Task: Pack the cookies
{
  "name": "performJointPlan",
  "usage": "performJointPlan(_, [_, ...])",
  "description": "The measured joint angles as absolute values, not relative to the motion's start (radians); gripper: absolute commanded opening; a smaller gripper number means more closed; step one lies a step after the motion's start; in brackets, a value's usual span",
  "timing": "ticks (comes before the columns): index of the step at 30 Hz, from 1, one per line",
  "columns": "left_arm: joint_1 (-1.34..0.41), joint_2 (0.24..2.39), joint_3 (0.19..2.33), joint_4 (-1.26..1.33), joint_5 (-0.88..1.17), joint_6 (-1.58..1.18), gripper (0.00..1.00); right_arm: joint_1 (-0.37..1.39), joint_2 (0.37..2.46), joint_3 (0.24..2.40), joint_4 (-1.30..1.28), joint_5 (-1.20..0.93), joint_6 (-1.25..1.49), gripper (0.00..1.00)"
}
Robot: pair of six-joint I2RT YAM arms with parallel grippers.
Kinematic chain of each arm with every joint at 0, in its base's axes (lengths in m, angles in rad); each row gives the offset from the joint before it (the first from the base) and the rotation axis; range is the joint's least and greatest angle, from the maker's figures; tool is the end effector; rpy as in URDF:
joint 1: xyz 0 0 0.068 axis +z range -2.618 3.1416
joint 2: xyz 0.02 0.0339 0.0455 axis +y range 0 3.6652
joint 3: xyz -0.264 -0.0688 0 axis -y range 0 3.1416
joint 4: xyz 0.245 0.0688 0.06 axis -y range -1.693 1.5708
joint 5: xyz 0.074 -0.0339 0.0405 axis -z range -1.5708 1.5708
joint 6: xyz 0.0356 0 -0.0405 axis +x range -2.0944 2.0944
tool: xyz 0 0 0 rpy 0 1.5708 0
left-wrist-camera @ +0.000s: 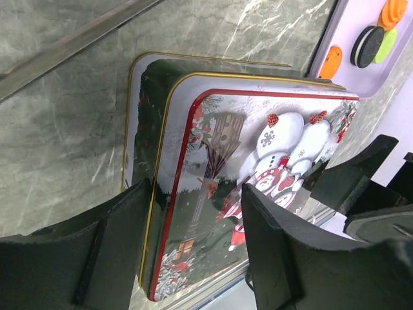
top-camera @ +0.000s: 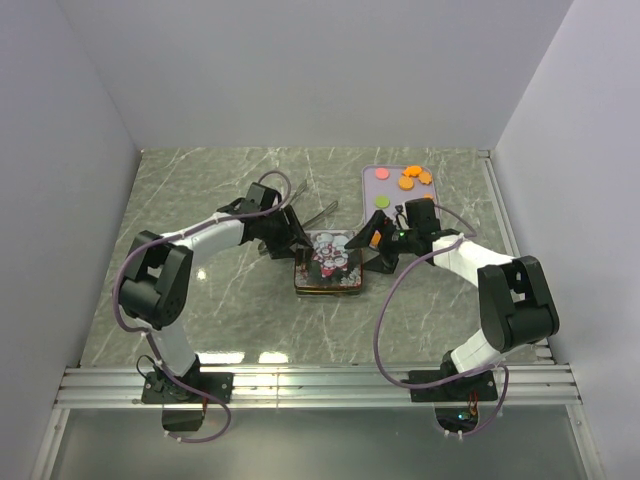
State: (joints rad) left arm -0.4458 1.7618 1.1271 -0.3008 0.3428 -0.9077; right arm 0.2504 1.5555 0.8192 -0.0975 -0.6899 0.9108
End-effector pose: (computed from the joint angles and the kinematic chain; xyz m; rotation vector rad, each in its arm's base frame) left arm 0.3258 -0.1689 0.1892 -0.4696 2.6701 -0.9226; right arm 0.2908 0.0978 0.1823 0.4978 2.5563 1.3214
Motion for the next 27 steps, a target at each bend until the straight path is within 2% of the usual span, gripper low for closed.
performJointPlan(6, [-0.466, 1.772, 1.16, -0.329, 0.329, -0.912, 0.63, 0.233, 1.555, 0.879, -0.241, -0.627, 0.818, 0.91])
performJointPlan(11, [-0.482, 1.774, 1.167, -0.337, 0.315, -0.919, 0.63, 0.127, 1.55, 0.933, -0.353, -0.566, 0.733, 0.91])
performJointPlan(17, [-0.484, 1.774, 1.167, -0.343, 0.307, -0.929, 0.63, 0.089, 1.51, 0.974, -0.418, -0.581, 0.678, 0.79])
performJointPlan(20, [-0.487, 1.774, 1.168, -0.347, 0.297, -0.929, 0.63, 0.103, 1.476, 1.001, -0.393, -0.662, 0.675, 0.65])
performJointPlan(22, [-0.49, 1.774, 1.172, -0.357, 0.292, -0.929, 0.62, 0.122, 1.475, 1.036, -0.371, -0.724, 0.677, 0.59])
performJointPlan(27, [-0.496, 1.781, 1.193, -0.381, 0.28, -0.929, 0.62, 0.191, 1.524, 1.107, -0.338, -0.841, 0.659, 0.33])
